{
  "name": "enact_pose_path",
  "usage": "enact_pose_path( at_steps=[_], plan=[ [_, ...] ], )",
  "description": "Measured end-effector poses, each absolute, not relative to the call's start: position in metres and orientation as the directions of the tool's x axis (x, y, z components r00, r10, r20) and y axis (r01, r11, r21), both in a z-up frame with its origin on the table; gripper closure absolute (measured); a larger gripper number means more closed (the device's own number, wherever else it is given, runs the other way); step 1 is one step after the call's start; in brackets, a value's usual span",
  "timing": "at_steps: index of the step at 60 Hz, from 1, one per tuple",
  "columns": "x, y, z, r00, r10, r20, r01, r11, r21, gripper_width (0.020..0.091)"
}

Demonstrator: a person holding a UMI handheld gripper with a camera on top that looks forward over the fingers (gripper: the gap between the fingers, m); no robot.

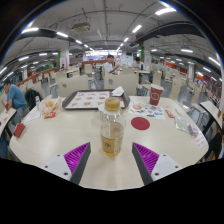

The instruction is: Pour water

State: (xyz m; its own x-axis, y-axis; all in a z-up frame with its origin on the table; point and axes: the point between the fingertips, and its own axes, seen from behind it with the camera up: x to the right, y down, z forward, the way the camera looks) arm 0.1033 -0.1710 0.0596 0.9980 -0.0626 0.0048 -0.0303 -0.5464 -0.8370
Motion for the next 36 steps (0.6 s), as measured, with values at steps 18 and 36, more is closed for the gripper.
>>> enact_pose_path(
  at_steps=[18,36],
  plan=[
    [0.114,-0.097,0.037,0.994,-0.111,0.004,-0.048,-0.468,-0.882,0.055],
    [0.117,-0.089,0.054,0.989,-0.125,0.076,0.012,-0.45,-0.893,0.0734]
  ],
)
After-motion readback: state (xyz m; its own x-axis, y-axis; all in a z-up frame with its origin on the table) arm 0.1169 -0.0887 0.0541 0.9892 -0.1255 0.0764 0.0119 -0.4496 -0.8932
